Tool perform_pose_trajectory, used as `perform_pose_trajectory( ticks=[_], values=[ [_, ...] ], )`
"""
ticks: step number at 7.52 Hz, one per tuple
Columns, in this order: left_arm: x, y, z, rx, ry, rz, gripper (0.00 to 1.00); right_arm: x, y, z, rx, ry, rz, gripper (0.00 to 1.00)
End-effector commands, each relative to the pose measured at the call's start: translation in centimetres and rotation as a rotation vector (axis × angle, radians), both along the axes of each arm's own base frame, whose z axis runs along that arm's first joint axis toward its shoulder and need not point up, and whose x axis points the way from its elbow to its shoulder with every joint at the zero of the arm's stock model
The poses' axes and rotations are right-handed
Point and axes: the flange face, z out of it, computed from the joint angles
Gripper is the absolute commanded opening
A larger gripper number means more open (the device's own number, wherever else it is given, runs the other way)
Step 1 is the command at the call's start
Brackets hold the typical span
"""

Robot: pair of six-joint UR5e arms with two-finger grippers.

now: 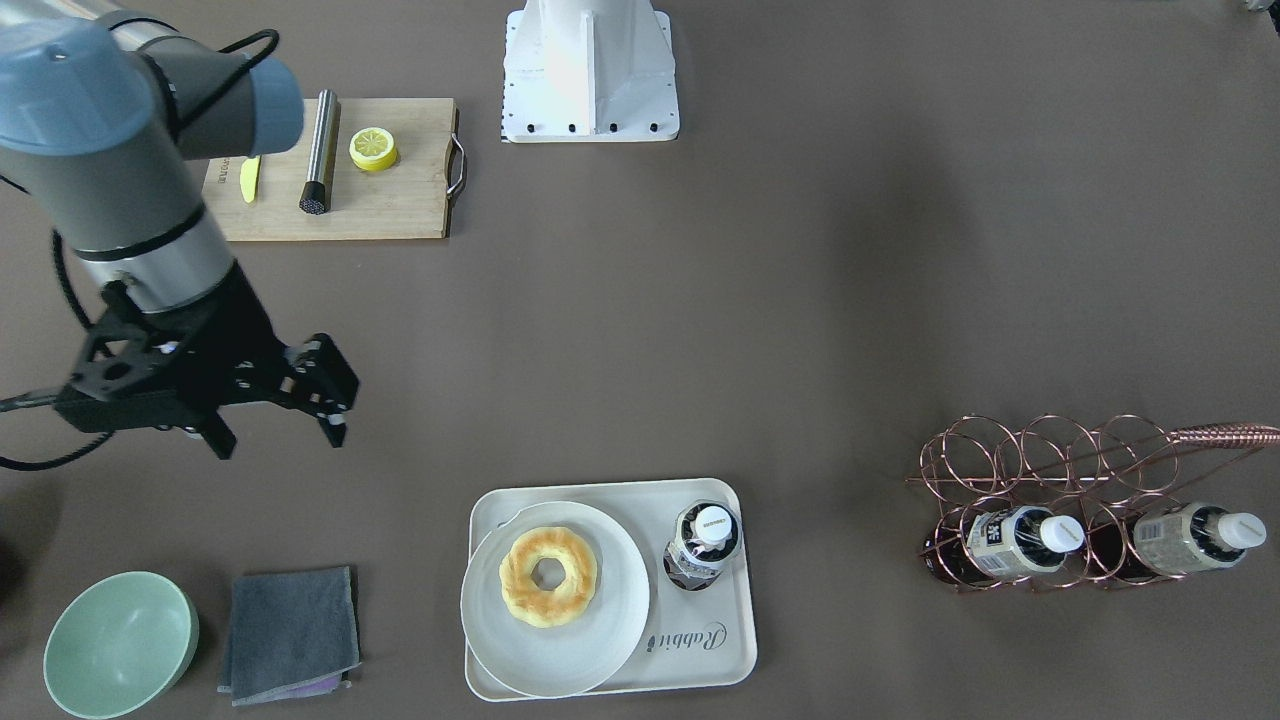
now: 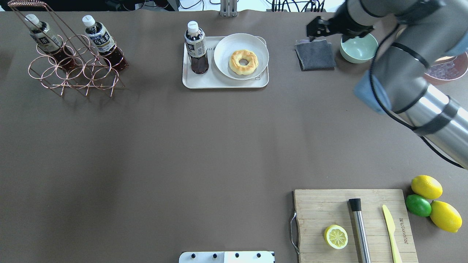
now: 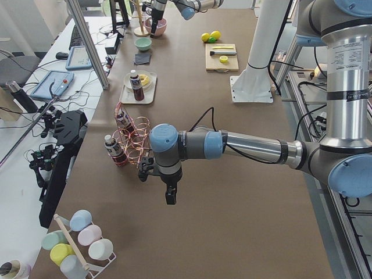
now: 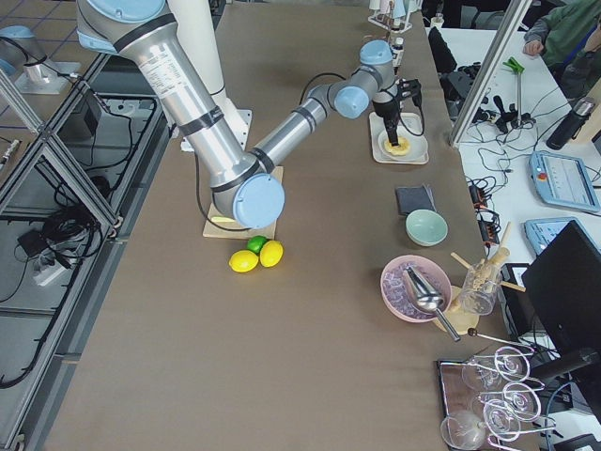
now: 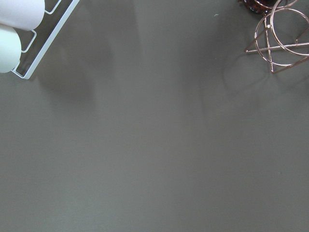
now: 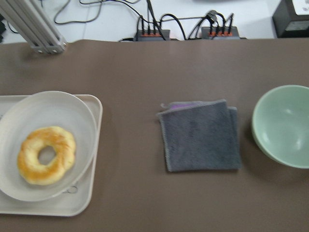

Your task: Place tea on tray

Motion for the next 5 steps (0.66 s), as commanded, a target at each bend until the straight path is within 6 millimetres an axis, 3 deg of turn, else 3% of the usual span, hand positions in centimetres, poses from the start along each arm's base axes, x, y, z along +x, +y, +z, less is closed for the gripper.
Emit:
perform_pose_trajectory(
  ticks=[1, 2, 3, 4, 5],
  values=[
    [0.1, 0.1, 1.8, -0.041, 0.004, 0.007, 1.00, 12.9, 6.9, 16.0, -0.076, 0.123, -0.067, 1.00],
    [0.2, -0.3, 2.4, -0.051, 0.006, 0.009, 1.00, 17.2, 9.3, 23.6, -0.071, 0.238, -0.169, 1.00],
    [0.2, -0.3, 2.2, -0.048, 0.007, 0.009, 1.00, 21.0, 9.7, 28.9, -0.083, 0.307, -0.224, 1.00],
    [0.2, -0.3, 2.1, -0.042, 0.008, 0.012, 1.00, 24.3, 10.0, 33.7, -0.129, 0.341, -0.258, 1.00],
    [0.2, -0.4, 2.0, -0.039, 0.009, 0.013, 1.00, 27.8, 9.9, 36.5, -0.166, 0.357, -0.264, 1.00]
  ],
)
